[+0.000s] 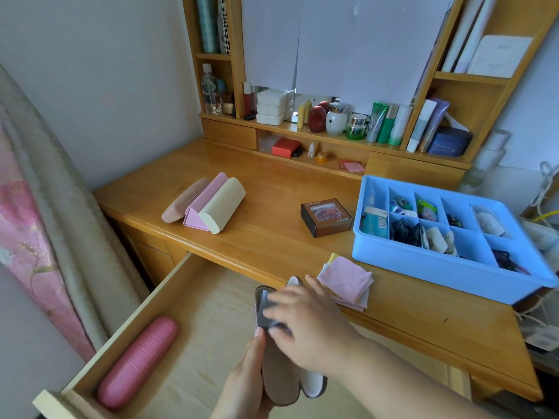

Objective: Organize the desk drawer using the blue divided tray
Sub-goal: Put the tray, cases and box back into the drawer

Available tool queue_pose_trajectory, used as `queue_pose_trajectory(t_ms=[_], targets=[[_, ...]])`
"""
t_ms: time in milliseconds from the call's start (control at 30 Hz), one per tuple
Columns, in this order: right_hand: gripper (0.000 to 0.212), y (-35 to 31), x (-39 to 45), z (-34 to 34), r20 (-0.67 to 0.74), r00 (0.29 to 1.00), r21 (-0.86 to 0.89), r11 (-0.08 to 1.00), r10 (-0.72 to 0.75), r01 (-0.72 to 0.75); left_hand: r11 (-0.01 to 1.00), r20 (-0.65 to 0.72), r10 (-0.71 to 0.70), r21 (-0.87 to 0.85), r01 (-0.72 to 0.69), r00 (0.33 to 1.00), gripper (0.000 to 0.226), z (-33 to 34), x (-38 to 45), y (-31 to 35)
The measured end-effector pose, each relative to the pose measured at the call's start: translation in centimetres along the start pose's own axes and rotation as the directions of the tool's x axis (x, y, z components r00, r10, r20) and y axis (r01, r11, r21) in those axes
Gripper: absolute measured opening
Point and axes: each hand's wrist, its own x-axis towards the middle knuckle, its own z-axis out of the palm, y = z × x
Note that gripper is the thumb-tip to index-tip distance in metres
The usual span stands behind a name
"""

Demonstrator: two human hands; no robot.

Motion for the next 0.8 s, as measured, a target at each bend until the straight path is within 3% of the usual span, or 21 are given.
queue_pose_trajectory(t_ms=[67,100,167,267,333,400,500,567,633,667,700,767,800], targets=[[0.016,1.7,-0.4,-0.8,-0.295,0.94,0.254,0.963,0.168,-0.092,1.0,0.022,-0.017,0.022,0.016,1.0,0.026,-0.8,0.4,0.3],[0.013,3.1,-0.7,-1.2,-0.366,0.887,0.34,0.928,0.282,-0.155,0.999,0.035,-0.036,0.037,0.034,0.999,0.028,-1.2,0.7,0.4],[0.01,6.1,-1.6,-1.7,-0.374,0.818,0.348,0.884,0.437,-0.313,0.997,0.02,-0.053,0.06,0.051,0.998,0.034,-2.2,1.2,0.6],[0.007,8.8,-2.2,-1.1,-0.21,0.819,0.222,0.842,0.534,-0.493,0.994,-0.008,-0.071,0.077,0.072,0.997,0.037,-2.9,1.7,0.7],[0.013,9.3,-2.2,-0.2,-0.111,0.832,0.131,0.838,0.543,-0.529,0.994,-0.016,-0.079,0.079,0.08,0.997,0.039,-3.0,1.9,0.6],[0.009,9.5,-2.0,0.3,-0.102,0.86,0.055,0.866,0.501,-0.498,0.994,-0.016,-0.084,0.068,0.085,0.996,0.039,-3.1,2.0,0.3],[0.02,10.1,-1.9,0.2,-0.124,0.857,0.024,0.865,0.501,-0.502,0.995,0.002,-0.083,0.061,0.082,0.997,0.046,-3.4,2.2,0.2],[0.019,10.4,-2.1,-0.4,-0.24,0.832,0.093,0.865,0.501,-0.493,0.995,0.0,-0.084,0.062,0.084,0.996,0.05,-3.6,2.3,0.1],[0.009,10.2,-2.3,-1.3,-0.387,0.855,0.02,0.93,0.345,-0.367,0.994,-0.02,-0.08,0.068,0.081,0.997,0.049,-3.7,2.5,-0.1],[0.01,10.2,-2.4,-1.4,-0.358,0.899,-0.077,0.952,0.251,-0.296,0.994,-0.031,-0.078,0.071,0.08,0.996,0.048,-3.8,2.6,-0.2],[0.017,10.2,-2.3,-0.9,-0.237,0.954,-0.186,0.955,0.186,-0.233,0.994,-0.034,-0.077,0.071,0.08,0.996,0.046,-3.8,2.6,-0.2],[0.025,10.3,-2.7,0.4,-0.018,0.97,-0.26,0.936,0.241,-0.237,0.995,-0.022,-0.076,0.061,0.077,0.997,0.047,-3.7,2.6,-0.3],[0.024,10.3,-2.8,0.7,-0.014,0.957,-0.234,0.929,0.291,-0.286,0.996,-0.017,-0.076,0.053,0.077,0.997,0.049,-3.7,2.5,-0.3]])
